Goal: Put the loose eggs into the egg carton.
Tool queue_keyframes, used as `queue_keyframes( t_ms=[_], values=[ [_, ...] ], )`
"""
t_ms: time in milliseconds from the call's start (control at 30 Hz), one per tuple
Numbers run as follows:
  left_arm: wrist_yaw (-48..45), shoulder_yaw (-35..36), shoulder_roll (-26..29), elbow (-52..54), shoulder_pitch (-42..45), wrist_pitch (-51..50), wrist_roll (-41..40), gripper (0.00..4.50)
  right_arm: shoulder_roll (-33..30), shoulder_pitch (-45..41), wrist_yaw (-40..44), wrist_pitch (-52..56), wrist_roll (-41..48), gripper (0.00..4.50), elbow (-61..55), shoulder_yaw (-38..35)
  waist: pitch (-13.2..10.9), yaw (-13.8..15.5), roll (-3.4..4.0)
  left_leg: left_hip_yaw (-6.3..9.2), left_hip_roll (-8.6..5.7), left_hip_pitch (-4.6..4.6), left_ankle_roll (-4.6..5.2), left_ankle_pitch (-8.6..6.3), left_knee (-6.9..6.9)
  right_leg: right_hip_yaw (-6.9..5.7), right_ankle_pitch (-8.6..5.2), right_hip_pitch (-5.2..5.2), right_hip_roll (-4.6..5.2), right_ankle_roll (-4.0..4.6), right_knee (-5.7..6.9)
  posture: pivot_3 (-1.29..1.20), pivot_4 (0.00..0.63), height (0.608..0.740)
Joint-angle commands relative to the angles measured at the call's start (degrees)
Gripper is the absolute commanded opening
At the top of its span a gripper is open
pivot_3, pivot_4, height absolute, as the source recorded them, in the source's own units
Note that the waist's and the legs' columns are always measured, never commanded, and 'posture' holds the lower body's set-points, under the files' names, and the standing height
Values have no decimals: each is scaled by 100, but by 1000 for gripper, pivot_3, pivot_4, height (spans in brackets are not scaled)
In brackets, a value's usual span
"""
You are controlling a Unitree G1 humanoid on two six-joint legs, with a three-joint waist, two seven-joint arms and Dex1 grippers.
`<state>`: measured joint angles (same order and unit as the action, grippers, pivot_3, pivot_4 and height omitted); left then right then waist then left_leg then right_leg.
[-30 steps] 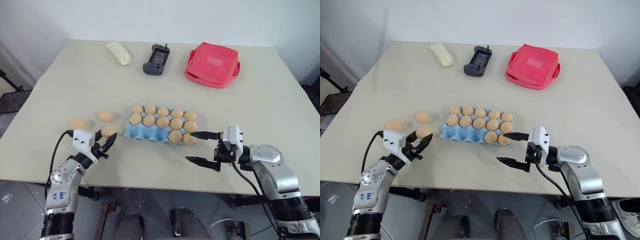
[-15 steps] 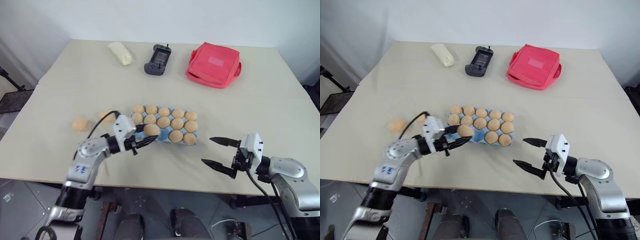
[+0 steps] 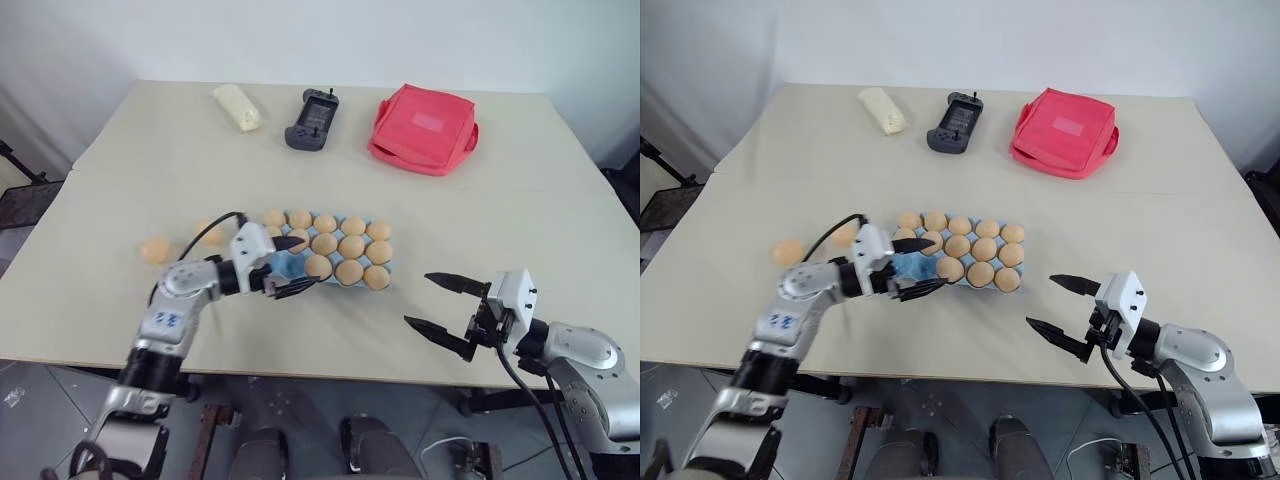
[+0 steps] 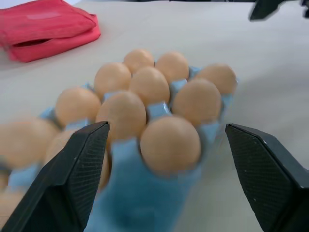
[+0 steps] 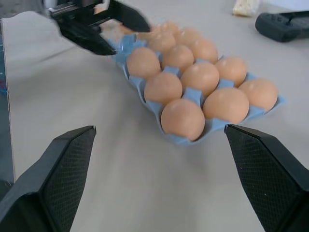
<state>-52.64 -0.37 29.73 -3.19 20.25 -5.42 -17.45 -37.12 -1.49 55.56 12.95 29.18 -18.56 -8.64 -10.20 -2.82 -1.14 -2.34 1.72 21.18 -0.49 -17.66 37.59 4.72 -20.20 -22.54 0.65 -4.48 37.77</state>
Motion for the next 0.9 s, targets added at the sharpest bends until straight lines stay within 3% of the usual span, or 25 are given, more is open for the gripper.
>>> queue_keyframes(
  t_ms=[33, 100, 333, 500, 700, 900],
  values=[
    [219, 940, 353, 556, -760, 184, -253, 4177, 85, -367, 111, 5, 147, 4500, -4, 168, -2, -35, -3, 0, 1, -1, 0, 0, -2, 0, 0, 0, 1, 0, -1, 0, 150, 740],
    [430, 1404, 421, 732, -1152, 88, -407, 4439, 112, -527, 180, 5, 155, 4500, 60, 280, -4, -33, -5, 5, -1, 0, 1, 0, -2, -4, 0, 2, 6, 1, -3, 0, 150, 740],
    [996, 3109, 430, 960, -2781, 111, -696, 4439, 170, -1009, 575, -48, 196, 4500, 291, 563, -14, -15, -24, 11, -8, 6, 5, -1, -20, -23, 0, 3, 28, 1, -30, 0, 150, 740],
    [1281, 3375, 334, 1047, -3220, 78, -699, 4439, 182, -1123, 688, -128, 131, 4500, 480, 579, -14, -8, -24, 19, -11, 7, 5, -1, -39, -40, -3, 3, 36, 6, -44, 0, 150, 740],
    [1758, 2620, 240, 946, -2290, -145, -361, 4439, 194, -1251, 712, -100, 89, 4500, 555, 622, -15, 50, -25, 20, -14, 9, 8, 3, -36, -51, -3, 6, 44, 7, -43, 0, 150, 740],
    [2499, 1813, 35, 33, -464, -603, 107, 4439, 197, -1193, 651, -80, 38, 4500, 454, 658, -14, 102, -26, 20, -16, 9, 8, 7, -34, -60, -2, 4, 44, 7, -33, 0, 150, 740]
  ],
)
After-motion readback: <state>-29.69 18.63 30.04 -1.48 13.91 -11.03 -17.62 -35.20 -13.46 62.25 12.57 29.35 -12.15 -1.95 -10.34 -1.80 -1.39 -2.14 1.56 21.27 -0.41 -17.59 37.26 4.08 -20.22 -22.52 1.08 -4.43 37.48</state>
